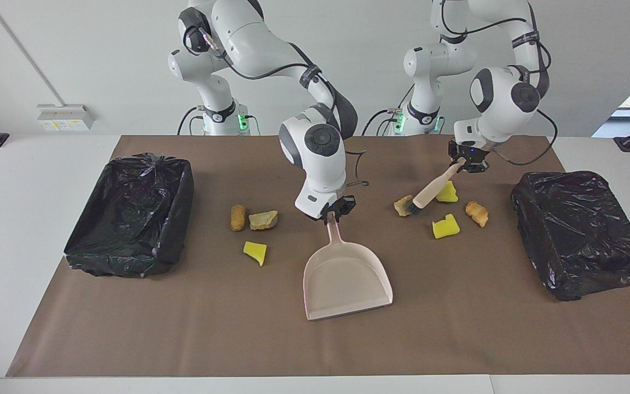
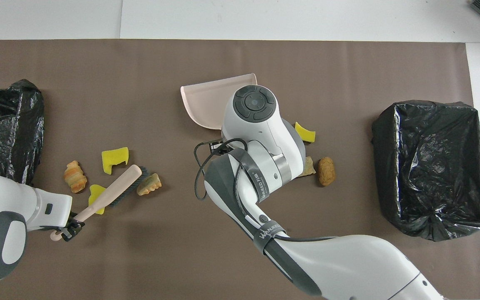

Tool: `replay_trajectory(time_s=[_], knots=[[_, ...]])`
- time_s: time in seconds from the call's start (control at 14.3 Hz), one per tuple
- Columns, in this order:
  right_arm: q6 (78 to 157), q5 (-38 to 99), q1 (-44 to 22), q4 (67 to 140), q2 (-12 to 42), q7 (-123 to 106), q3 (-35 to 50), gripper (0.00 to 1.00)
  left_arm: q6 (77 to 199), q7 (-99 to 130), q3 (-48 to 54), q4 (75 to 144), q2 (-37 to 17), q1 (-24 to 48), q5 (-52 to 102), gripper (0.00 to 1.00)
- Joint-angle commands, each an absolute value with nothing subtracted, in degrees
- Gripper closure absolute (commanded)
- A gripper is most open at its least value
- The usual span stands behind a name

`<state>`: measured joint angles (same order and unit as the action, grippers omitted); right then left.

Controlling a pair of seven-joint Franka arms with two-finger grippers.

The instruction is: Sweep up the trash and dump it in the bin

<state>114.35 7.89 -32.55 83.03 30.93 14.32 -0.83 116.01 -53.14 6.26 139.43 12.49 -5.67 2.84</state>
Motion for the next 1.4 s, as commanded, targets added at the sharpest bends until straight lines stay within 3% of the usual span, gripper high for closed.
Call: replay_trajectory(time_s=[0.0,0.28,0.63,0.84,1.05,1.33], knots=[[111.6,8.4,-29.6,84.9,25.6,3.5,-0.5,1.0,113.5,-53.4,6.0,128.1,4.4,-6.2,0.5,1.0],[102.9,7.7,-29.0,88.3,20.0,-14.3,-0.8,1.0,107.3,-45.6,6.0,122.9,5.8,-5.4,0.5,1.0],[104.2,2.5,-29.8,101.0,12.8,-34.6,-0.6,1.0,103.3,-24.1,5.9,123.6,8.4,-6.3,-0.3,1.0],[110.4,2.3,-29.9,109.1,9.2,-47.2,-0.5,1.0,104.0,-12.7,5.9,125.4,9.4,-7.5,-4.0,1.0],[108.5,0.8,-31.5,110.6,7.8,-53.5,-0.5,1.0,105.5,-3.4,5.9,127.3,9.1,-9.4,-7.1,1.0],[105.7,-5.2,-35.2,111.3,6.7,-42.7,-0.5,1.0,111.1,2.0,6.0,131.2,8.3,-11.0,-7.2,1.0]])
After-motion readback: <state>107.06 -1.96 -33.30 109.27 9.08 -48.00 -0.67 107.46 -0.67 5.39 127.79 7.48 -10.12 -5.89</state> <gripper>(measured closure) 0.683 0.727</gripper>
